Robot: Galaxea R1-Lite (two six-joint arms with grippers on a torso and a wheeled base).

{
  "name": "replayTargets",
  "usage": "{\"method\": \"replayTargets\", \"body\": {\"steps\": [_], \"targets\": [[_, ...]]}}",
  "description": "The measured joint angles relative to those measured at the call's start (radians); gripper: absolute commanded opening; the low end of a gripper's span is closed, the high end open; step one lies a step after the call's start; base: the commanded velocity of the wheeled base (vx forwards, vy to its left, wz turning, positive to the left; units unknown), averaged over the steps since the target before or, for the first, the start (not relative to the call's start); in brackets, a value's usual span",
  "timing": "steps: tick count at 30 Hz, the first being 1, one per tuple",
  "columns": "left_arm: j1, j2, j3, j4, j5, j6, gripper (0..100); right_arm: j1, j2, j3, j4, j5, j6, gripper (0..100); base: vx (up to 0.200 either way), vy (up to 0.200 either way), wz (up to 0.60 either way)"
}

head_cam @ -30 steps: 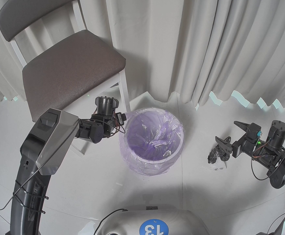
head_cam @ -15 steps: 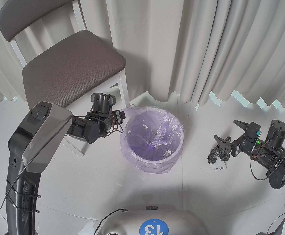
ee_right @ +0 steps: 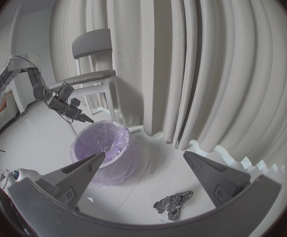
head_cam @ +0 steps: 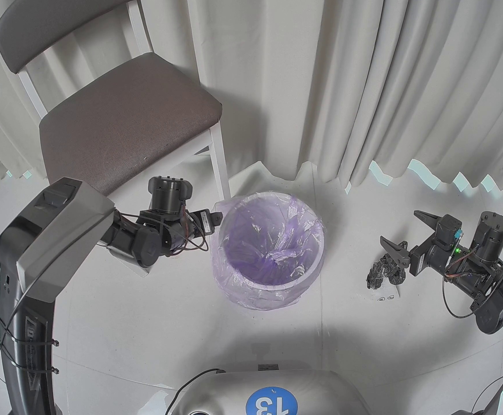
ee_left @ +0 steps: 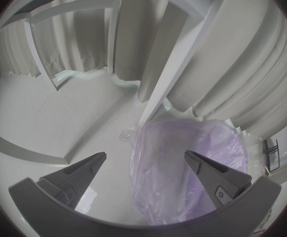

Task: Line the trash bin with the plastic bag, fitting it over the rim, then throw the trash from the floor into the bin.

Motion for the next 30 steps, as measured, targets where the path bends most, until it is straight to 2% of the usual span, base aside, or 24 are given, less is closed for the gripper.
{"method": "replayTargets", "body": {"steps": [5,12,20,30], "targets": [[0.034,-0.029,0.041,-0.024,-0.006,-0.003,100,-0.002,0.000,0.000,0.000,0.001,0.000,100,0.000,0.000,0.00],[0.034,0.004,0.029,-0.022,0.010,0.021,100,-0.003,0.002,0.001,0.001,0.003,0.000,100,0.000,0.000,0.00],[0.017,0.132,-0.070,-0.015,0.087,0.100,100,-0.010,0.002,-0.001,0.000,0.003,0.000,100,0.000,0.000,0.00],[-0.039,0.279,-0.178,0.013,0.103,0.125,100,-0.015,0.001,-0.002,0.000,0.003,0.000,100,0.000,0.000,0.00]]}}
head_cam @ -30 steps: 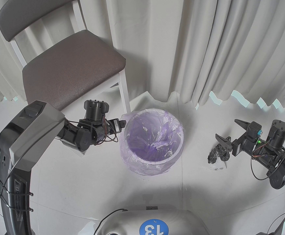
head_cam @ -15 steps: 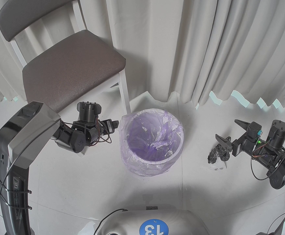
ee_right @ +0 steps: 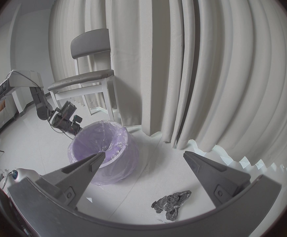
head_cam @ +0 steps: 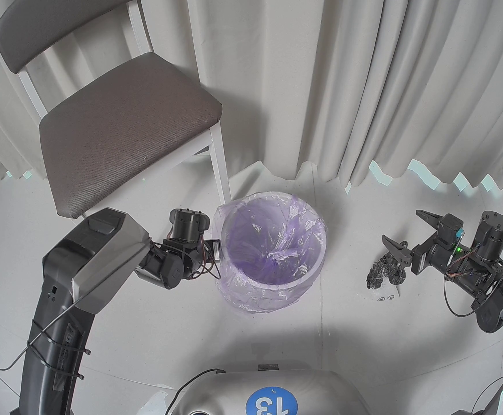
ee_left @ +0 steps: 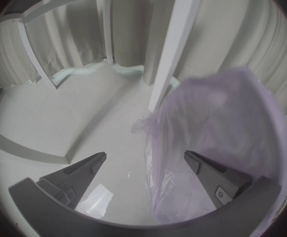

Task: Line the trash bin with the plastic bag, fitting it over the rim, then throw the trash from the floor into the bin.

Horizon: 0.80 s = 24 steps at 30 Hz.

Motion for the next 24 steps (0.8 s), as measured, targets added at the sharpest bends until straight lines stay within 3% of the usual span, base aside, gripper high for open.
{"method": "replayTargets", "body": {"steps": [8,24], "targets": [[0.036,-0.012,0.065,-0.006,0.007,0.006,100,-0.011,-0.004,0.002,-0.017,0.001,0.000,100,0.000,0.000,0.00],[0.064,-0.331,0.446,-0.169,0.070,0.042,100,-0.018,-0.033,0.019,-0.009,0.003,-0.003,100,0.000,0.000,0.00]]}}
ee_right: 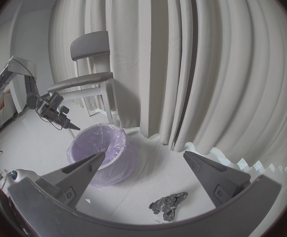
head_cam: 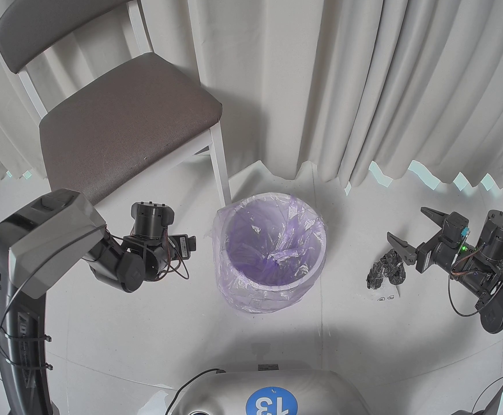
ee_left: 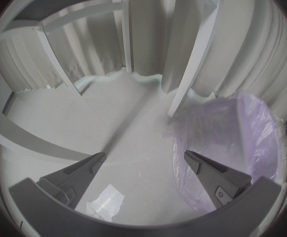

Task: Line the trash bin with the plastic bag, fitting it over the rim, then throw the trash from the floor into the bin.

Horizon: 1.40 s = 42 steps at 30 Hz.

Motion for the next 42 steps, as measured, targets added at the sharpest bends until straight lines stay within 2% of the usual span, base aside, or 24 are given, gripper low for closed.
{"method": "replayTargets", "body": {"steps": [7,16,22,28,31,37,39,42], "targets": [[-0.058,-0.181,0.123,-0.022,0.030,0.000,100,-0.015,-0.035,0.007,0.002,-0.001,-0.011,100,0.000,0.000,0.00],[-0.228,-0.381,0.224,-0.059,0.027,-0.001,100,-0.063,-0.075,0.033,0.005,-0.003,-0.018,100,0.000,0.000,0.00],[-0.300,-0.463,0.327,-0.163,-0.003,-0.001,100,-0.110,-0.083,0.035,0.006,-0.003,-0.019,100,0.000,0.000,0.00],[-0.321,-0.509,0.457,-0.334,-0.045,0.006,100,-0.123,-0.085,0.047,0.004,-0.016,-0.009,100,0.000,0.000,0.00],[-0.322,-0.526,0.527,-0.417,-0.051,0.016,100,-0.121,-0.087,0.075,0.000,-0.062,0.013,100,0.000,0.000,0.00],[-0.326,-0.580,0.669,-0.524,-0.089,0.043,100,-0.114,-0.103,0.073,0.054,-0.223,0.044,100,0.000,0.000,0.00],[-0.327,-0.602,0.701,-0.532,-0.110,0.050,100,-0.111,-0.113,0.034,0.137,-0.299,0.051,100,0.000,0.000,0.00],[-0.326,-0.631,0.724,-0.540,-0.132,0.070,100,-0.107,-0.131,-0.037,0.300,-0.361,0.061,100,0.000,0.000,0.00]]}}
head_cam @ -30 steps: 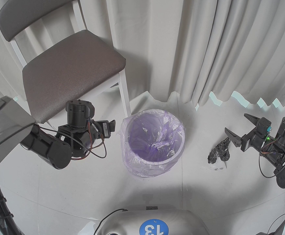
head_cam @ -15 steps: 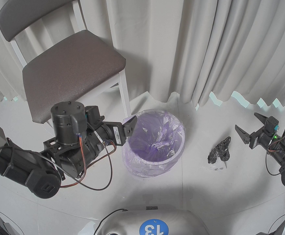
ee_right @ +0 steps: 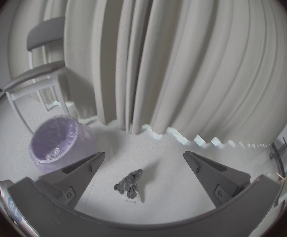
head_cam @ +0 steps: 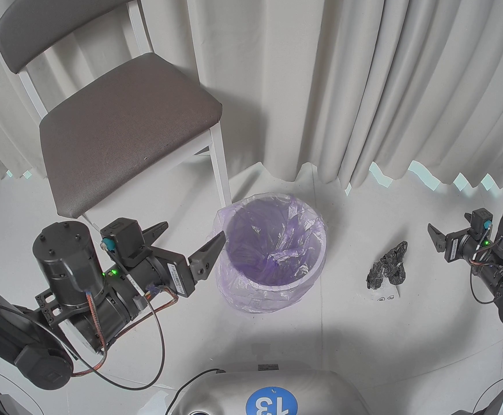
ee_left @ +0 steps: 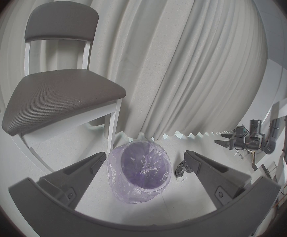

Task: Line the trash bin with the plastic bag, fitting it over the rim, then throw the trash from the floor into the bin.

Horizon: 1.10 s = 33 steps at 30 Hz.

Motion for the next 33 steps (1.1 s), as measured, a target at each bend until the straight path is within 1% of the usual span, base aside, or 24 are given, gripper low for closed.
{"method": "replayTargets", "body": {"steps": [2,7,13,16,19,24,30,33], "targets": [[0.006,-0.019,0.006,-0.003,-0.010,0.014,100,0.002,-0.016,-0.065,0.140,-0.026,0.008,100,0.000,0.000,0.00],[0.021,-0.064,0.011,-0.006,-0.027,0.037,100,0.010,-0.054,-0.250,0.478,-0.062,0.040,100,0.000,0.000,0.00],[0.032,-0.121,0.005,-0.007,-0.040,0.054,100,0.034,-0.059,-0.508,0.856,-0.075,0.105,100,0.000,0.000,0.00],[0.034,-0.151,0.003,-0.007,-0.043,0.064,100,0.050,-0.028,-0.636,0.990,-0.071,0.150,100,0.000,0.000,0.00],[0.038,-0.182,0.001,-0.005,-0.045,0.073,100,0.063,0.039,-0.728,1.049,-0.061,0.186,100,0.000,0.000,0.00],[0.043,-0.217,0.001,-0.001,-0.048,0.081,100,0.072,0.168,-0.809,1.053,-0.052,0.247,100,0.000,0.000,0.00],[0.043,-0.245,0.003,-0.001,-0.048,0.090,100,0.049,0.315,-0.861,1.048,-0.044,0.293,100,0.000,0.000,0.00],[0.038,-0.254,0.005,-0.001,-0.049,0.098,100,0.032,0.381,-0.872,1.034,-0.031,0.344,100,0.000,0.000,0.00]]}}
